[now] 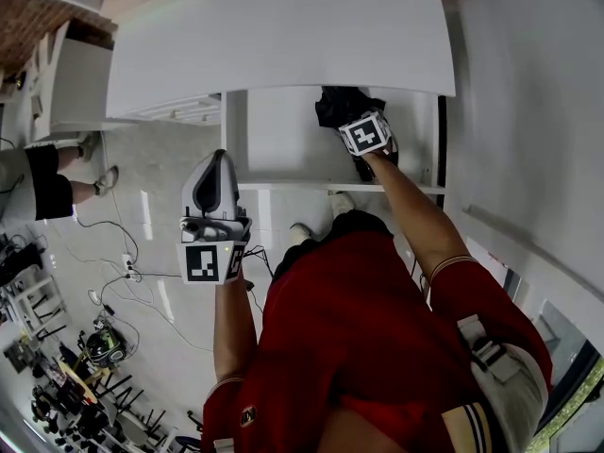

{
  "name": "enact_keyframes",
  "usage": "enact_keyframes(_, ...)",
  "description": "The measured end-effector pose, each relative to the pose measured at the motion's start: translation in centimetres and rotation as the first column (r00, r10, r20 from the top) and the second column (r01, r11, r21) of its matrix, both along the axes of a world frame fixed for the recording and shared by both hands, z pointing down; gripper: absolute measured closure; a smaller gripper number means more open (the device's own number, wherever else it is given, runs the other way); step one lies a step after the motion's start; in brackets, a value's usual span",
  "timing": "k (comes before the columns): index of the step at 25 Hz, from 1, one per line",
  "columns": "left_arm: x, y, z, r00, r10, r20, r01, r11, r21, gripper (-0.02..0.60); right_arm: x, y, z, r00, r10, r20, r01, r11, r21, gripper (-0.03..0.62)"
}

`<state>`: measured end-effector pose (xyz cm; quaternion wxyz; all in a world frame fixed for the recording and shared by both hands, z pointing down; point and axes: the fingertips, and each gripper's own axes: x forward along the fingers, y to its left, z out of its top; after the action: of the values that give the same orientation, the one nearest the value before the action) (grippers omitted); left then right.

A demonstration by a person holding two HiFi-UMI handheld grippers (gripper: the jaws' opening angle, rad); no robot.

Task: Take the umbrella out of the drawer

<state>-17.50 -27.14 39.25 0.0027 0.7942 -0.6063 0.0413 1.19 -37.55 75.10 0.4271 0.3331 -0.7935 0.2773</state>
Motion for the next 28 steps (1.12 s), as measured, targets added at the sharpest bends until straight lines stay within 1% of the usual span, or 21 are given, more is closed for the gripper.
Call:
enact_keyframes(3, -0.6, 0.1, -0.1, 1.0, -0.006, 0.001, 0.006, 1.0, -0.004, 0.577, -0.1, 0.3, -0.3, 1.0, -0.005, -0.004, 0.005, 1.0, -0.009, 0.226)
enact_keyframes(5, -0.9, 0.3, -0.3, 1.0, -0.01, 0.0, 0.01, 1.0, -0.006, 0.577, -0.1, 0.2, -0.5, 1.0, -0.011, -0.01, 0.011, 1.0, 0.01, 0.246)
enact_keyframes(7, -1.4, 0.7, -0.3, 1.0, -0.016, 0.001, 0.016, 1.0, -0.007, 0.577, -0.4, 0.2, -0.6, 0.999, -0.036, -0.005, 0.036, 0.999, 0.029, 0.258)
enact_keyframes(9, -2.1, 1.3, -0.2, 1.0, -0.015, 0.005, 0.015, 1.0, -0.007, 0.577, -0.7, 0.6, -0.8, 0.996, -0.083, -0.012, 0.083, 0.996, 0.039, 0.269)
enact_keyframes(11, -2.3, 1.5, -0.5, 1.0, -0.014, 0.004, 0.014, 1.0, -0.005, 0.577, -0.6, 1.1, -1.4, 0.989, -0.139, -0.045, 0.141, 0.989, 0.052, 0.276)
enact_keyframes(14, -2.7, 1.8, -0.8, 1.0, -0.011, 0.004, 0.011, 1.0, 0.002, 0.577, -1.1, 1.8, -2.3, 0.971, -0.227, -0.079, 0.233, 0.969, 0.081, 0.281)
enact_keyframes(17, -3.1, 2.1, -0.5, 1.0, -0.011, 0.001, 0.011, 1.0, 0.005, 0.577, -2.2, 2.5, -2.8, 0.944, -0.315, -0.096, 0.324, 0.939, 0.114, 0.286)
enact_keyframes(21, -3.2, 2.4, -0.3, 1.0, -0.003, -0.005, 0.003, 1.0, 0.011, 0.577, -3.7, 3.3, -3.8, 0.903, -0.413, -0.117, 0.428, 0.89, 0.157, 0.287)
enact_keyframes(26, -3.7, 3.4, -0.8, 1.0, 0.001, -0.014, -0.001, 1.0, 0.019, 0.577, -5.6, 4.3, -6.6, 0.843, -0.513, -0.162, 0.538, 0.809, 0.236, 0.289)
enact_keyframes(28, -3.7, 3.7, -1.0, 1.0, 0.006, -0.013, -0.006, 1.0, 0.024, 0.577, -6.2, 4.6, -7.9, 0.828, -0.533, -0.173, 0.56, 0.783, 0.271, 0.289)
